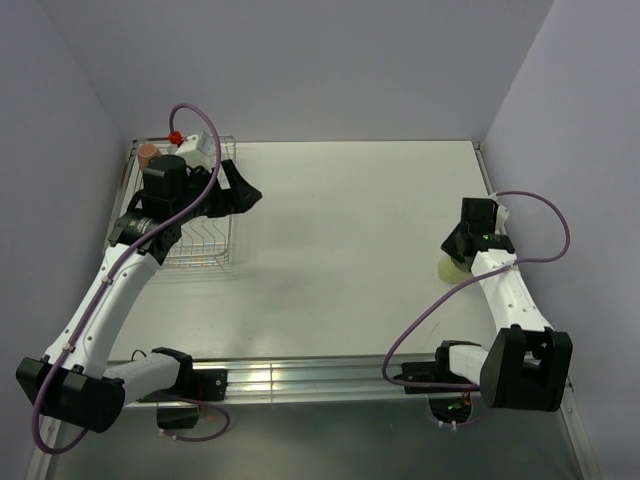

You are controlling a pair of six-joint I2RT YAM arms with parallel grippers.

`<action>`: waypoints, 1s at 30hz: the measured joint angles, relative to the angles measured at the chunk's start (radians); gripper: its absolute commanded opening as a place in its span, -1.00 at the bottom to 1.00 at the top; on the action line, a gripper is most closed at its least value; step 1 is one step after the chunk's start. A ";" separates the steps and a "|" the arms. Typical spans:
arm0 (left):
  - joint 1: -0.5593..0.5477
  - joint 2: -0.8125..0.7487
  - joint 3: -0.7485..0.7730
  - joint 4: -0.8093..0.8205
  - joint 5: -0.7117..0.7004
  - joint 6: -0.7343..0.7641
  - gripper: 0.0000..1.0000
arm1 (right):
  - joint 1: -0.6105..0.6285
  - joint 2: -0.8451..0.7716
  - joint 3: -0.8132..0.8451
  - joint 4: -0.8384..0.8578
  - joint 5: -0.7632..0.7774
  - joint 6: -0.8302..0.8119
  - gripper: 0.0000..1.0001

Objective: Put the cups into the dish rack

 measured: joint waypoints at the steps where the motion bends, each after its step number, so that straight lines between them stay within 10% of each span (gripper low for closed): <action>1: 0.000 0.002 0.000 0.001 0.001 0.000 0.76 | 0.000 -0.004 0.000 0.003 -0.015 -0.001 -1.00; 17: 0.000 0.005 -0.030 0.051 0.092 -0.006 0.77 | 0.235 -0.031 0.198 -0.079 -0.275 0.106 -1.00; 30: 0.011 0.011 -0.086 0.221 0.262 -0.084 0.91 | 0.431 0.226 0.464 0.183 -0.667 0.301 -1.00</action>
